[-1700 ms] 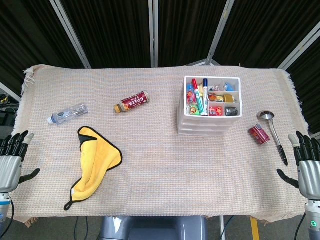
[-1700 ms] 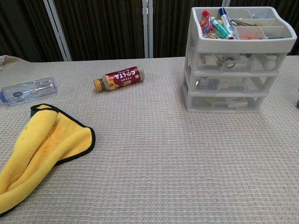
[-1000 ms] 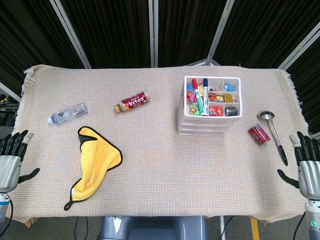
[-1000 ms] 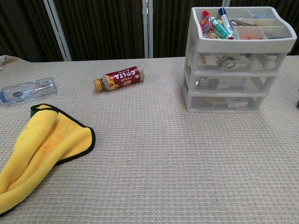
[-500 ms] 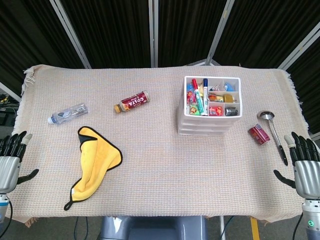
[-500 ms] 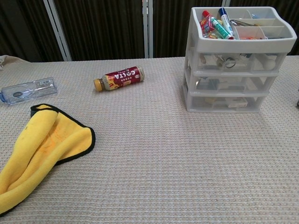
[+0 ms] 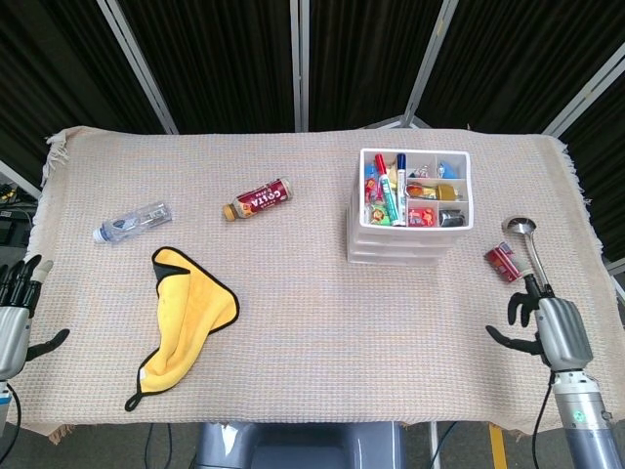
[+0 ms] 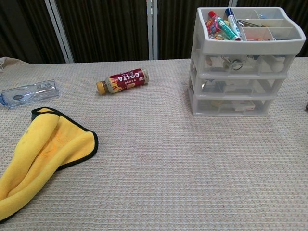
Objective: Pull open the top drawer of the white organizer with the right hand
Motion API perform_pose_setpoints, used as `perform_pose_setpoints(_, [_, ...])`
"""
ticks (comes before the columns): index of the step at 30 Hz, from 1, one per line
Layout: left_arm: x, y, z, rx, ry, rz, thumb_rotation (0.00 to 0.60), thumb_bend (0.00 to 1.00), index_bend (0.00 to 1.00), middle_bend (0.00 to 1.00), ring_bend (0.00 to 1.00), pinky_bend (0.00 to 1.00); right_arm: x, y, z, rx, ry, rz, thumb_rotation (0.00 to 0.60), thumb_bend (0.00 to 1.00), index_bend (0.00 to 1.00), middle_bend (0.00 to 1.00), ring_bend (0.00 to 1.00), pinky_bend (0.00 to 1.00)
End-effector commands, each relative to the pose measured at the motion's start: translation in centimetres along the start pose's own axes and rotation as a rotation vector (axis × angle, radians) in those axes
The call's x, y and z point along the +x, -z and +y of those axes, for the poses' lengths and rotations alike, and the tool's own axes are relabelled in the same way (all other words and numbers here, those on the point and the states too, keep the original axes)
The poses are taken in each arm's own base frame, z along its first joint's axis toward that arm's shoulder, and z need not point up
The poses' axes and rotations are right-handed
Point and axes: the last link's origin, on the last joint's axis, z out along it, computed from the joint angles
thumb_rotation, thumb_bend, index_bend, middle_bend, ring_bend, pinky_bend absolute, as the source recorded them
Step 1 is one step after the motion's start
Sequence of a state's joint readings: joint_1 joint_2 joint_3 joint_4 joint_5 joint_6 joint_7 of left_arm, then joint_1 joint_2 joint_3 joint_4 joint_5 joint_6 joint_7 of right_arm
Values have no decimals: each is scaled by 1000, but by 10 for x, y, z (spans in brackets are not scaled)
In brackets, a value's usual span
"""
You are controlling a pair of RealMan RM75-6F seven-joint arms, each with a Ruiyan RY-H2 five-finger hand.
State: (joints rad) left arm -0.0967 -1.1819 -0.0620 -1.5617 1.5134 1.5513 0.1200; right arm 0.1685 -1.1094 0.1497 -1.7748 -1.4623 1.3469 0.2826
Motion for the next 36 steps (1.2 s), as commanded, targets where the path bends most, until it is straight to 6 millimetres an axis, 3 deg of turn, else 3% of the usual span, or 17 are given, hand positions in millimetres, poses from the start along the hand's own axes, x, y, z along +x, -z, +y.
perform_pose_setpoints(1, [1,0,0,0,6,5,600,49,0,0,0,0,-11,-13,-22,2,-176,-112,600,129,91,756,778,577])
perform_pose_setpoints(14, [9,4,-4,-1,31,45,600,48,0,0,0,0,-60,-37,-56,-27,-431,-256,600,169,91,757,778,576])
perform_pose_setpoints(28, [11,4,-5,-3,45,51,600,48,0,0,0,0,-100,-58,-66,-78,-566,-314,600,184,88,755,778,576])
perform_pose_setpoints(36, [14,6,-6,-1,49,63,600,49,0,0,0,0,-112,-66,-64,-110,-581,-312,600,184,70,752,778,574])
